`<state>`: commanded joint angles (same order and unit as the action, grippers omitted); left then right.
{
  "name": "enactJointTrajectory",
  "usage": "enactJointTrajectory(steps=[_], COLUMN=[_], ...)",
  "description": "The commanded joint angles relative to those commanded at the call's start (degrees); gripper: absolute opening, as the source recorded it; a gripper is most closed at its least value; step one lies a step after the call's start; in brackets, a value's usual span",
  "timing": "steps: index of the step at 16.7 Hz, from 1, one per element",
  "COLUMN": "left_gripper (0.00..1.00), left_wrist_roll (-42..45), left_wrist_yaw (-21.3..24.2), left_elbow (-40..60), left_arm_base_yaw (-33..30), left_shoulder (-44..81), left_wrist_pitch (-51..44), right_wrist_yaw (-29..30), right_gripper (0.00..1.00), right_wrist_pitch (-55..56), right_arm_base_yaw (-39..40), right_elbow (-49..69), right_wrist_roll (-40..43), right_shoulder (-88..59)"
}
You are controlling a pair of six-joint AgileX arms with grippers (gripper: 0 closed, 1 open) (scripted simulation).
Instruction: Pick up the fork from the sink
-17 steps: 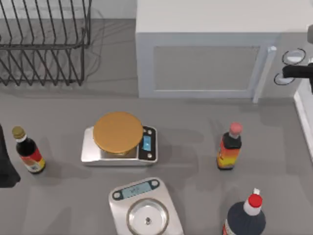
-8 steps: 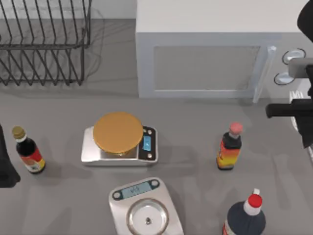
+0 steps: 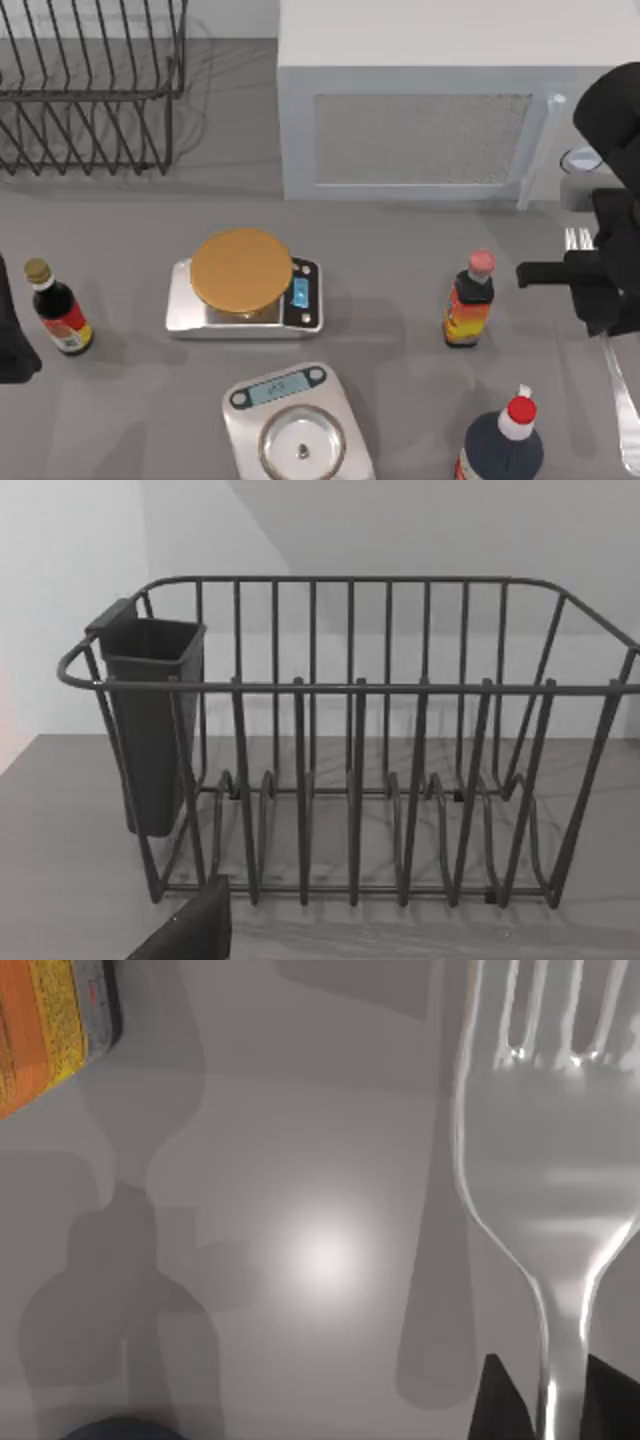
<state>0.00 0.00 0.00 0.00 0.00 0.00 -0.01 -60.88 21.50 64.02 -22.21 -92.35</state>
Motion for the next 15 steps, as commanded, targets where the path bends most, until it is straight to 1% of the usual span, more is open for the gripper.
enactJointTrajectory(steps=[2, 4, 9, 15], left_gripper=[1.00, 1.00, 1.00, 1.00], left_wrist_roll=[0.0, 0.0, 0.0, 0.0], left_wrist_yaw=[0.0, 0.0, 0.0, 0.0], left_elbow=[0.0, 0.0, 0.0, 0.0], left_arm_base_yaw=[0.0, 0.0, 0.0, 0.0], left_shoulder=[0.0, 0.0, 0.0, 0.0], left_wrist_pitch=[0.0, 0.0, 0.0, 0.0], right_wrist_yaw=[0.0, 0.0, 0.0, 0.0], right_gripper=[0.00, 0.00, 0.00, 0.45], right_wrist_pitch=[5.4, 8.4, 9.0, 9.0], right_arm_base_yaw=[0.1, 0.2, 0.2, 0.2], right_elbow=[-4.4, -7.3, -7.9, -7.9], right_wrist_roll=[-0.1, -0.1, -0.2, -0.2], right_shoulder=[-1.0, -1.7, -1.9, -1.9])
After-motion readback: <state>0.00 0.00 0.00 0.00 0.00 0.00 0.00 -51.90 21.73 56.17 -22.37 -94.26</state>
